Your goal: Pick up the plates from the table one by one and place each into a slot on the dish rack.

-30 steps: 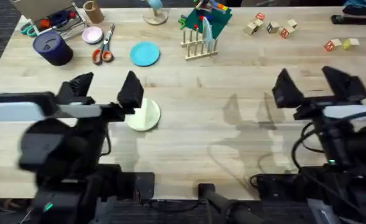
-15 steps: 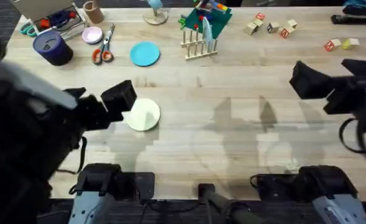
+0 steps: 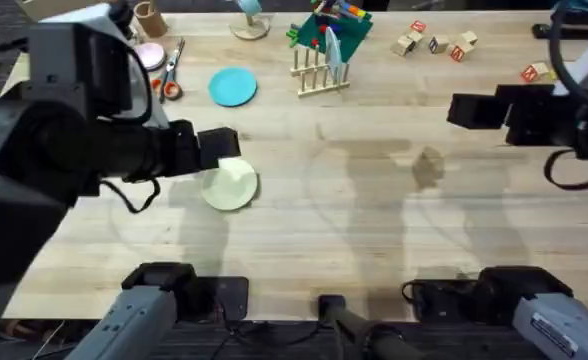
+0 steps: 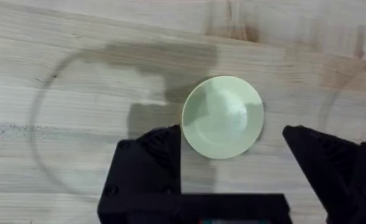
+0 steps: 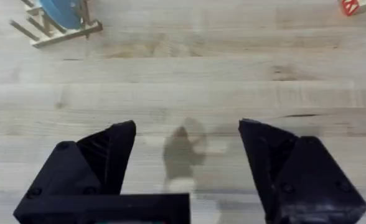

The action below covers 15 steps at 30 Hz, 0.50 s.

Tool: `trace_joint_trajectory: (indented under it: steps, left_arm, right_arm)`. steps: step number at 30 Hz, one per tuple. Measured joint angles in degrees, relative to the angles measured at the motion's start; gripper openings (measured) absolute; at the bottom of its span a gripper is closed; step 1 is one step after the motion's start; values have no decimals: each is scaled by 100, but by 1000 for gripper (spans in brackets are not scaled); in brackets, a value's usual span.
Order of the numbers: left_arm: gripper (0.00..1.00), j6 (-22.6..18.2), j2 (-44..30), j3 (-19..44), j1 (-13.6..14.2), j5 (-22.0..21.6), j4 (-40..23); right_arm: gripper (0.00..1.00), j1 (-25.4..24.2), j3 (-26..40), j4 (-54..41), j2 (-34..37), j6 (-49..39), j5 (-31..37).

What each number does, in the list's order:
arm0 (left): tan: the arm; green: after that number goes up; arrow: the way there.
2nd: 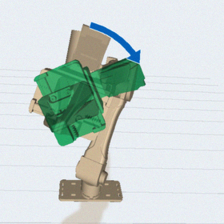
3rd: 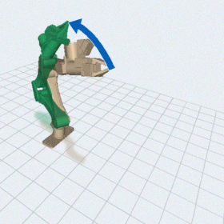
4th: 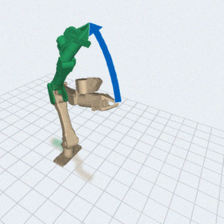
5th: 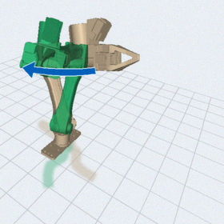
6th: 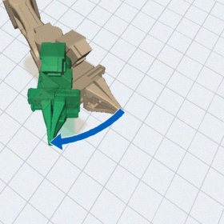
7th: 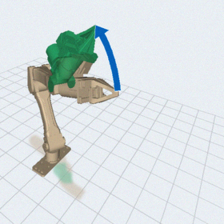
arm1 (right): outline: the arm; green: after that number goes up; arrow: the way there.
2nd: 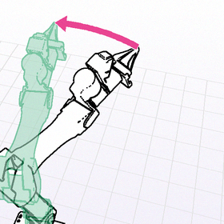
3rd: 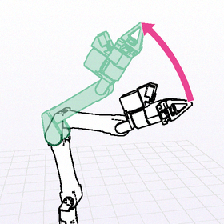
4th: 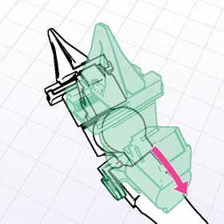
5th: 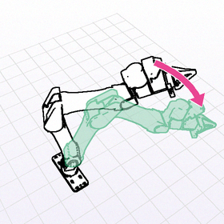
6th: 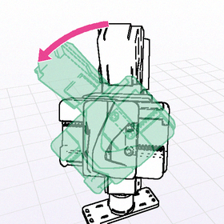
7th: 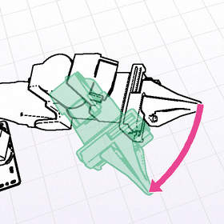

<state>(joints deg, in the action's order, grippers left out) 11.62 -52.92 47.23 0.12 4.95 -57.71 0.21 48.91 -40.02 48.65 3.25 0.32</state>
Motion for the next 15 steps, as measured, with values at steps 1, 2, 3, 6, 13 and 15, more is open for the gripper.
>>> trace_joint_trajectory:
  steps: [1,2,3,6,13,15]
  left_arm:
    - [993,0,-100,11,0,0,-1]
    - [993,0,-188,19,0,0,-2]
    - [993,0,-266,19,0,0,-2]
    - [993,0,-429,19,0,0,3]
    - [537,17,-488,19,0,0,52]
    - [231,15,-488,19,0,2,55]
  right_arm:
    - [994,0,5,15,78,12,0]
    - [995,0,6,12,139,18,-2]
    - [995,0,6,10,195,20,-11]
    - [995,0,6,10,289,31,-17]
    - [995,0,10,12,310,63,-17]
    - [995,0,10,12,310,63,-17]
